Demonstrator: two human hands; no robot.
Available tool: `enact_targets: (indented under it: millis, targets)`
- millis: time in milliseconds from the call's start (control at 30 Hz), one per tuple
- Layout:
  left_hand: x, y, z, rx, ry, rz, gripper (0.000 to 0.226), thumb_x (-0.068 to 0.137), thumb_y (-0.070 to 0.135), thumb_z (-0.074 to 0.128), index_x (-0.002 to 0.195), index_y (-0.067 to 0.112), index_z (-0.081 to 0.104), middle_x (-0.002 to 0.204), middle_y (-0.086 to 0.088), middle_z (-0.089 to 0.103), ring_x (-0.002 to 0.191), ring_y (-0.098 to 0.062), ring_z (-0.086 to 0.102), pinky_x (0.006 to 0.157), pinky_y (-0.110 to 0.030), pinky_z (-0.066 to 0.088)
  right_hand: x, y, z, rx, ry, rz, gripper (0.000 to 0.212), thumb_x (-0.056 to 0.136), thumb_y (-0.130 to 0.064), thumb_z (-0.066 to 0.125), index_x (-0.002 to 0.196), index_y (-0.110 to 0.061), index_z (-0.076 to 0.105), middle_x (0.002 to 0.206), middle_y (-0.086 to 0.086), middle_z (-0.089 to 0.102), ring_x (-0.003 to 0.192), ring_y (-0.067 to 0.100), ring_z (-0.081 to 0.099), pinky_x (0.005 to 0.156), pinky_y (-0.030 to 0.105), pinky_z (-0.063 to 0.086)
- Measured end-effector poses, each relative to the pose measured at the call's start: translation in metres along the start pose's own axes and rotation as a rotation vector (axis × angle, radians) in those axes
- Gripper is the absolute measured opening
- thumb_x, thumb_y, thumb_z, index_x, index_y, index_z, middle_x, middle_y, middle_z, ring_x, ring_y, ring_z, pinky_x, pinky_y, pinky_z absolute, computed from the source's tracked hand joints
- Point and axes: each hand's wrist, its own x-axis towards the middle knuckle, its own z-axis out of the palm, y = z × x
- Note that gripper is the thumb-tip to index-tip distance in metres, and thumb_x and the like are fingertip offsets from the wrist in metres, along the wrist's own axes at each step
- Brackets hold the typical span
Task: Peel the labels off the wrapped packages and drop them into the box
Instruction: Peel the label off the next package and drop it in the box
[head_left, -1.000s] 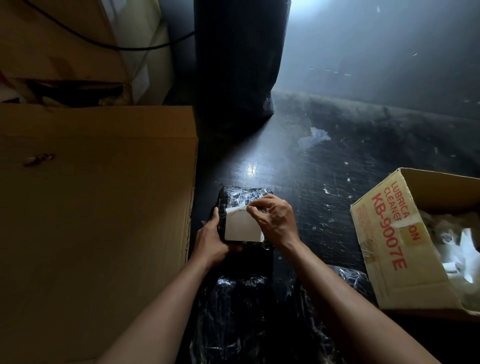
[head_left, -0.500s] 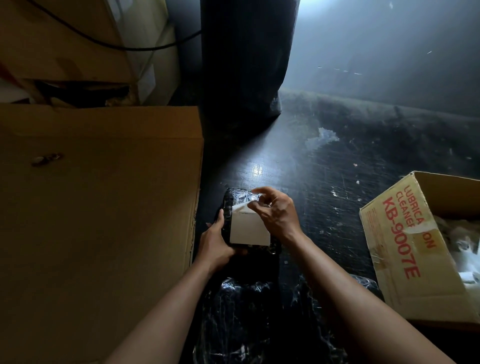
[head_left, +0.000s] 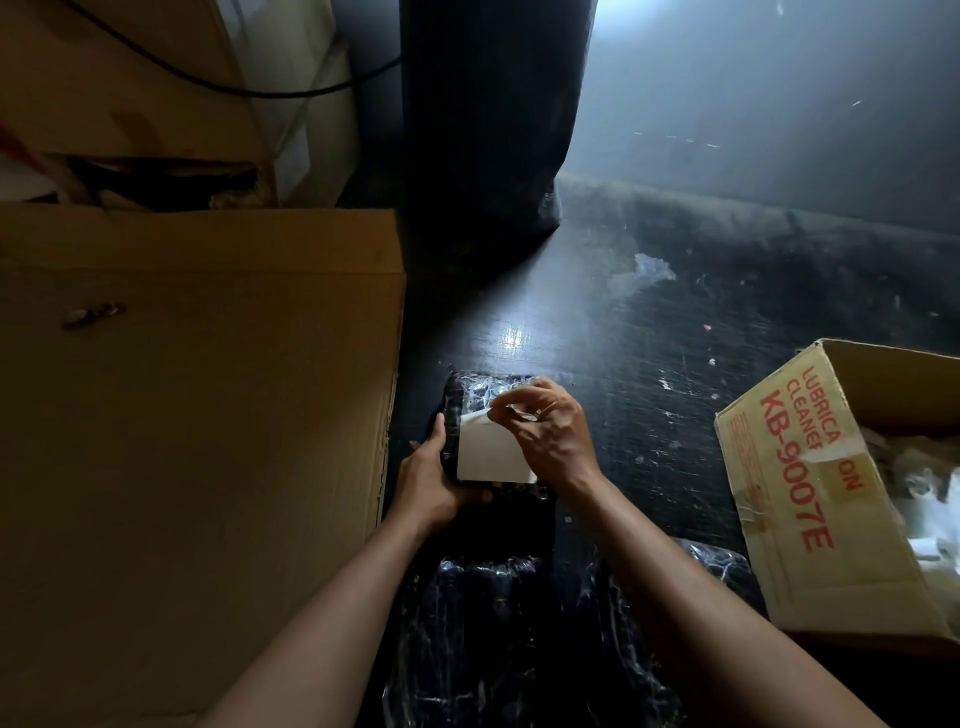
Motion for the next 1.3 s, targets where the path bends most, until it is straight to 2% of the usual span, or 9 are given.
enact_targets:
  millis: [100,300,567,733,800,900,967,1067,1300]
  targets:
    - [0.001,0.0,0.0,0.018,-0.003,0.004,0.137,0.052,0.035,0.097,0.157,0.028,0.01,0.149,-0.013,0.044,0.139,-0.029,0.039,0.115,-0.042,0.035,-0.004,-0.003,-0.006,0.041,0.004,0.005,0.006,0.08,-0.025,0.081,0.082,-0.03,0.078,0.084,-0.01,0.062,0.081,0.001,0.058,0.067,0.024,0.048]
    - [-0.001,0.002,-0.002,0.005,-0.003,-0.014,0.136,0.051,0.034,0.097,0.157,0.027,0.012,0.143,-0.013,0.05,0.131,-0.026,0.047,0.109,-0.037,0.04,-0.012,-0.009,-0.009,0.08,-0.013,0.048,0.008,0.079,-0.022,0.082,0.086,-0.021,0.08,0.084,-0.012,0.06,0.079,-0.002,0.057,0.065,0.009,0.042]
    - [0.001,0.003,-0.002,0.018,-0.009,-0.031,0.14,0.048,0.037,0.098,0.157,0.032,0.01,0.15,-0.015,0.042,0.135,-0.031,0.043,0.11,-0.045,0.04,-0.021,-0.016,-0.014,0.165,-0.007,0.07,0.006,0.077,-0.019,0.083,0.083,-0.021,0.08,0.086,-0.004,0.062,0.081,0.006,0.057,0.069,0.019,0.047]
    - [0.001,0.001,-0.001,-0.024,-0.005,-0.031,0.135,0.053,0.026,0.098,0.157,0.029,0.013,0.129,-0.002,0.055,0.117,-0.018,0.051,0.098,-0.028,0.041,-0.027,-0.019,-0.015,0.165,-0.002,0.053,0.007,0.077,-0.019,0.083,0.082,-0.021,0.08,0.089,0.0,0.066,0.081,0.006,0.059,0.069,0.016,0.045]
    - [0.0,0.002,-0.002,-0.022,-0.008,-0.026,0.134,0.054,0.026,0.097,0.157,0.028,0.013,0.13,-0.002,0.055,0.112,-0.013,0.048,0.096,-0.026,0.04,-0.028,-0.02,-0.016,0.164,0.0,0.052,0.007,0.077,-0.019,0.083,0.082,-0.022,0.08,0.09,0.0,0.066,0.083,0.008,0.06,0.069,0.018,0.047]
    - [-0.002,0.005,-0.003,-0.022,-0.005,-0.015,0.135,0.052,0.029,0.097,0.157,0.027,0.012,0.144,-0.008,0.05,0.128,-0.024,0.048,0.106,-0.034,0.04,-0.028,-0.024,-0.02,0.17,0.0,0.063,0.006,0.077,-0.021,0.083,0.082,-0.022,0.08,0.09,-0.002,0.065,0.086,0.012,0.063,0.073,0.025,0.052]
    - [-0.004,0.006,-0.002,-0.029,-0.005,-0.009,0.135,0.052,0.029,0.097,0.157,0.025,0.013,0.148,-0.009,0.047,0.134,-0.026,0.044,0.108,-0.034,0.038,-0.03,-0.027,-0.022,0.181,0.011,0.068,0.005,0.078,-0.021,0.083,0.081,-0.022,0.08,0.09,-0.002,0.064,0.088,0.011,0.064,0.075,0.025,0.053]
    - [-0.004,0.006,-0.001,-0.026,0.0,-0.009,0.137,0.05,0.033,0.098,0.157,0.025,0.013,0.145,-0.007,0.051,0.132,-0.024,0.047,0.108,-0.035,0.04,-0.034,-0.031,-0.022,0.168,0.028,0.038,0.005,0.078,-0.021,0.082,0.081,-0.024,0.079,0.091,0.0,0.063,0.093,0.015,0.064,0.082,0.029,0.056]
    - [-0.004,0.005,-0.001,-0.023,0.001,-0.022,0.139,0.048,0.038,0.097,0.156,0.031,0.011,0.144,-0.006,0.052,0.131,-0.025,0.048,0.109,-0.042,0.042,-0.038,-0.037,-0.023,0.164,0.053,0.015,0.006,0.077,-0.02,0.083,0.081,-0.024,0.079,0.09,-0.001,0.063,0.092,0.014,0.065,0.082,0.028,0.057]
